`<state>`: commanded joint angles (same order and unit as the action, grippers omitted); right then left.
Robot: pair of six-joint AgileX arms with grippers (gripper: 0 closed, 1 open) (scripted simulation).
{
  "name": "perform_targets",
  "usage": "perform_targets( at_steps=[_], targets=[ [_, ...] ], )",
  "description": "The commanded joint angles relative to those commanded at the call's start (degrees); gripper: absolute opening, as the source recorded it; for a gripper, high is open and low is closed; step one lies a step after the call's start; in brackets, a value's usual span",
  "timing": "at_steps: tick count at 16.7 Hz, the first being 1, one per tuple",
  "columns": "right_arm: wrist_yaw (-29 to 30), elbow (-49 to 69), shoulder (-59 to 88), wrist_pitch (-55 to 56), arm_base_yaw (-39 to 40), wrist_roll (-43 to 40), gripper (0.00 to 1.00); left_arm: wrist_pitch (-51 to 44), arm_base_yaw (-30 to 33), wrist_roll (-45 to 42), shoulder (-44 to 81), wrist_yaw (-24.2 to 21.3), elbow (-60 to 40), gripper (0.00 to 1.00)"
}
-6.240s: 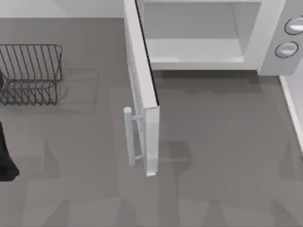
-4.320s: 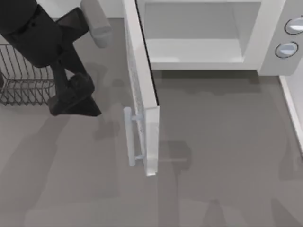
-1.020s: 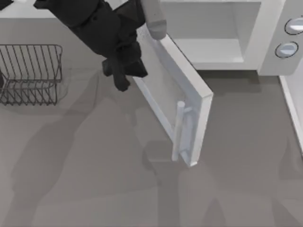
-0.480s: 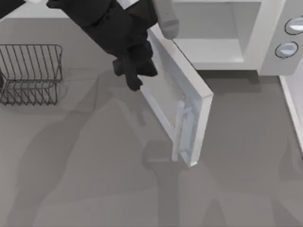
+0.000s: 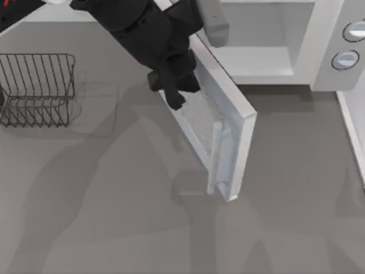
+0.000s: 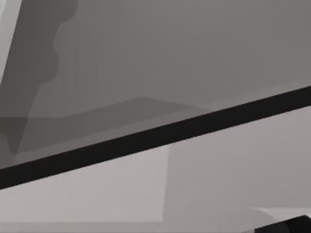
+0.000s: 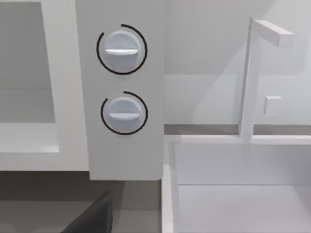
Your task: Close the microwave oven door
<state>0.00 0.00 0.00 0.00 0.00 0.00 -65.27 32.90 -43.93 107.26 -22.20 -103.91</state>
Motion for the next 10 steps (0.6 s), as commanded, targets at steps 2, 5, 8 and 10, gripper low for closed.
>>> perform_targets(
  at_steps=[2, 5, 8, 10],
  targets=[
    [0.0, 0.0, 0.0, 0.0, 0.0, 0.0, 1.0, -0.03, -0.15, 0.06, -0.14, -0.03, 0.1, 0.0],
    [0.0, 0.0, 0.0, 0.0, 0.0, 0.0, 1.0, 0.04, 1.37, 1.6, 1.35, 0.54, -1.67, 0.0],
    [0.0, 0.0, 0.0, 0.0, 0.0, 0.0, 1.0, 0.24, 2.25, 2.47, 2.03, 0.87, -2.73, 0.0],
    [0.0, 0.0, 0.0, 0.0, 0.0, 0.0, 1.0, 0.21, 1.98, 2.41, 1.79, 0.79, -2.49, 0.0]
  ],
)
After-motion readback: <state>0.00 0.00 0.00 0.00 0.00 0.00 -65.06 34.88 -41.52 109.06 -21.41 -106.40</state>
